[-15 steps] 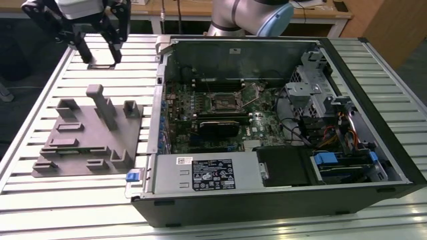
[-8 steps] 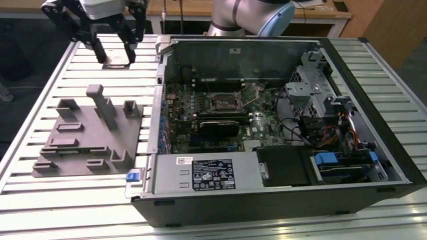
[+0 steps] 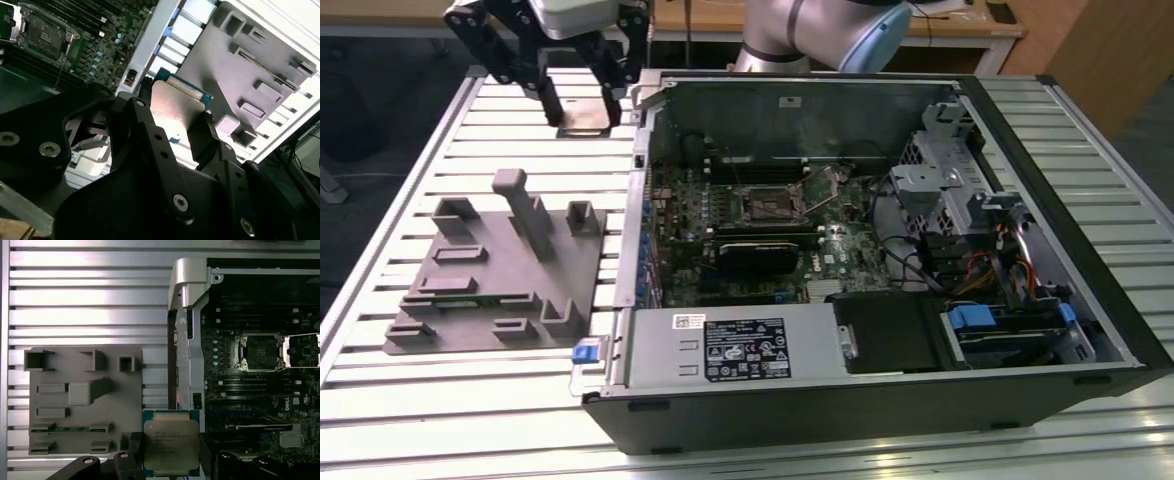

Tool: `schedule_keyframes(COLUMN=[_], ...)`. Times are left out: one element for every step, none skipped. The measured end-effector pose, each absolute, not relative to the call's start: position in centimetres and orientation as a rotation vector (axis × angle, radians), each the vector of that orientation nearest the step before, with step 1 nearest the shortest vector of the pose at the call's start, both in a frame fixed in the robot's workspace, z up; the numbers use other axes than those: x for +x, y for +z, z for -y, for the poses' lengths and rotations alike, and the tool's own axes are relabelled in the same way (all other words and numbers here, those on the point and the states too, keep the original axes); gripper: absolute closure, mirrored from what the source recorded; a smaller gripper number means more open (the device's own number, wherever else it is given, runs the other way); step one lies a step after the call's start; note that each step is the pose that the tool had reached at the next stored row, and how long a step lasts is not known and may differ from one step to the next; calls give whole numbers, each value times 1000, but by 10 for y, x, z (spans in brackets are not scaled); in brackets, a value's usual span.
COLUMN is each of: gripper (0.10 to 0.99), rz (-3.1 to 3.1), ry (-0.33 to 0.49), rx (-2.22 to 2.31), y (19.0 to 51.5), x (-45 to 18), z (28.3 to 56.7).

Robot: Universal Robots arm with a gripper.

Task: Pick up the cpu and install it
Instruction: 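Pick up the cpu and move it towards the insertion slot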

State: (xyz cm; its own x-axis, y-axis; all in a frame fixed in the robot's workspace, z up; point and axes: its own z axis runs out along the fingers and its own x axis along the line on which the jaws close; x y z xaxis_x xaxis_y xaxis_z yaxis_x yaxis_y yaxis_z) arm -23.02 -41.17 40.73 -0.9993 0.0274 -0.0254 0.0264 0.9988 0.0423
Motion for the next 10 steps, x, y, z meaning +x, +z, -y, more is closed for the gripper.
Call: schedule_keyframes(gripper=[549, 549, 549, 549, 549, 549, 549, 549, 549, 549], rz=[-3115, -3115, -3115, -3115, -3115, -3115, -3115, -3115, -3115, -3115], ry=[65, 65, 65, 66, 65, 65, 65, 65, 65, 65], rx=[42, 42, 42, 42, 42, 42, 42, 42, 42, 42], y=[407, 407, 407, 407, 407, 407, 407, 407, 407, 407], x=[-227, -224, -221, -217, -214, -210, -207, -204, -200, -197], z=[412, 412, 412, 412, 412, 412, 412, 412, 412, 412])
